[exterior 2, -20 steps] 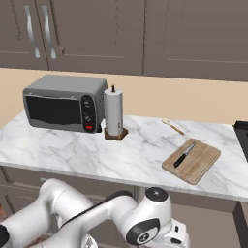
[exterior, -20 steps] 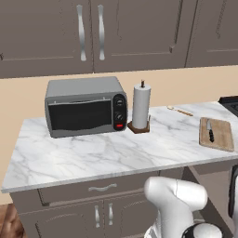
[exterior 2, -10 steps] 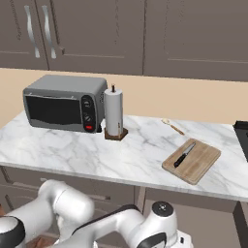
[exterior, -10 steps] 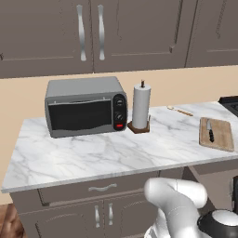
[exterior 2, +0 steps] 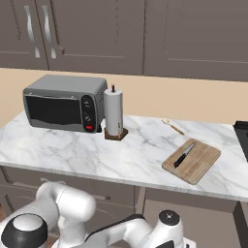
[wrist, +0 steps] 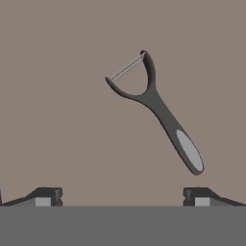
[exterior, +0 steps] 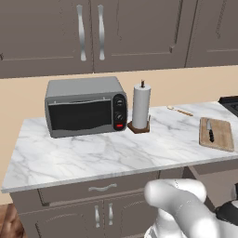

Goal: Open the drawer on the right and place the cutting tools on the cutting board.

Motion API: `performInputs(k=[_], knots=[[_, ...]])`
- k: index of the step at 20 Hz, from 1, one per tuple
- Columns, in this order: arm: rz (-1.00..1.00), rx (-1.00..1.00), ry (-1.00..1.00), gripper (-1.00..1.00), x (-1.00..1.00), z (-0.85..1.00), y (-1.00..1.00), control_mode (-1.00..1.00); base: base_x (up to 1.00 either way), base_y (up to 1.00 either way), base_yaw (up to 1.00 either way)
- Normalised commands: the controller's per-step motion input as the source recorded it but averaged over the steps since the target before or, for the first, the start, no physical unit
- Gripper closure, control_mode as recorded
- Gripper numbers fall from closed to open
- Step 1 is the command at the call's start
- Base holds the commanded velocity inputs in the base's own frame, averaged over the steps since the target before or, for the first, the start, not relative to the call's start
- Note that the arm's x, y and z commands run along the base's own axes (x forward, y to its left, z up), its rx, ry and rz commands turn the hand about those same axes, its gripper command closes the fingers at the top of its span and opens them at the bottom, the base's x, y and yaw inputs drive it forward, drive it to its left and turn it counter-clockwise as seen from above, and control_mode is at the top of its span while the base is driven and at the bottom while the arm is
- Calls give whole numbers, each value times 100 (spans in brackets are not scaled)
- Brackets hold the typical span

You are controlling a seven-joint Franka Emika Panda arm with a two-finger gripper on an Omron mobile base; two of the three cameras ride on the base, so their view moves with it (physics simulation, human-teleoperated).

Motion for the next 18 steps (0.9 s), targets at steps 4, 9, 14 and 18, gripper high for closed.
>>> performInputs(k=[4, 9, 14, 18], knots=[[1, 3, 0, -100, 10, -18, -20, -100, 0, 0, 0], [1, 2, 0, -100, 15, -18, -17, -100, 0, 0, 0], [1, 1, 0, -100, 10, -23, -17, -100, 0, 0, 0], [1, 1, 0, -100, 5, -30, -23, -100, 0, 0, 0]])
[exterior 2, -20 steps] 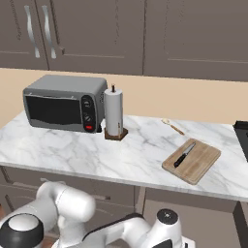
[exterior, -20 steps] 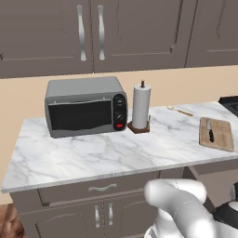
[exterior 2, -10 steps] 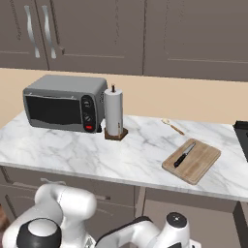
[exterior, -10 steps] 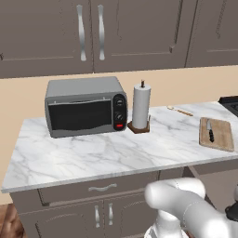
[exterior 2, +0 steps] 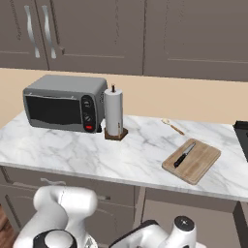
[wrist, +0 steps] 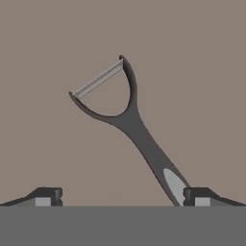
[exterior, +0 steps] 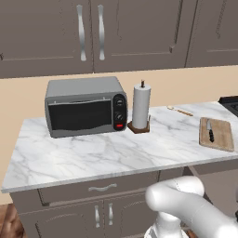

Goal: Open the drawer on the right and place the cutting tools on the cutting board.

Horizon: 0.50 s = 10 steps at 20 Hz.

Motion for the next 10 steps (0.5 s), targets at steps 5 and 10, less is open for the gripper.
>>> performInputs(k=[5, 10], knots=[[0, 0, 0, -100, 0, -30, -23, -100, 0, 0, 0], [1, 0, 0, -100, 7, -32, -21, -100, 0, 0, 0]])
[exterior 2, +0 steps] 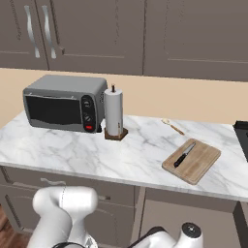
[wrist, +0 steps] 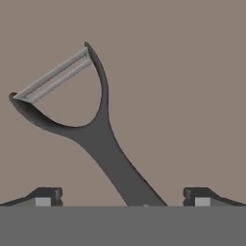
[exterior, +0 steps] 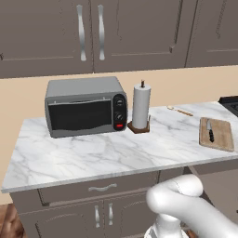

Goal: Open the drawer on the right and place the cutting tools on the cutting board.

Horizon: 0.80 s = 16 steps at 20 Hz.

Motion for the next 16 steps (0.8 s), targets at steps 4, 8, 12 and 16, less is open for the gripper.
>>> performInputs(k=[4, 8, 12, 16], knots=[[2, 0, 0, -100, 6, -31, -19, -100, 0, 0, 0], [3, 0, 0, -100, 5, -31, -21, -100, 0, 0, 0], [3, 0, 0, -100, 1, -33, -18, -100, 0, 0, 0], [3, 0, 0, 100, -3, -27, -7, -100, 0, 0, 0]])
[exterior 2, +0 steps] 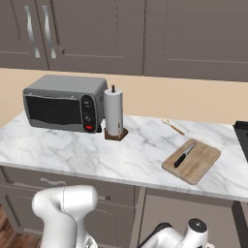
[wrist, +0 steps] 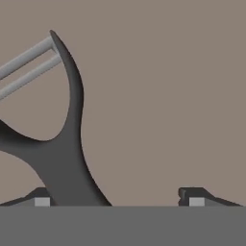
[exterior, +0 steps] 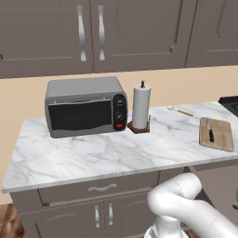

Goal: Open the drawer on the right and place the cutting tools on the cutting board.

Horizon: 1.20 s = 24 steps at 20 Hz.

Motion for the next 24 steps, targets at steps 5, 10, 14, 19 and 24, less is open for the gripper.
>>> performInputs(k=[5, 10, 14, 19, 24], knots=[[0, 0, 0, 100, -25, -17, -8, -100, 0, 0, 0], [0, 0, 0, 100, -26, 0, -2, -100, 0, 0, 0], [0, 0, 0, 100, -2, 49, 2, -100, 0, 0, 0], [-1, 0, 0, 100, 0, 96, 8, -100, 0, 0, 0], [0, 0, 0, 100, 0, 100, 17, -100, 0, 0, 0]])
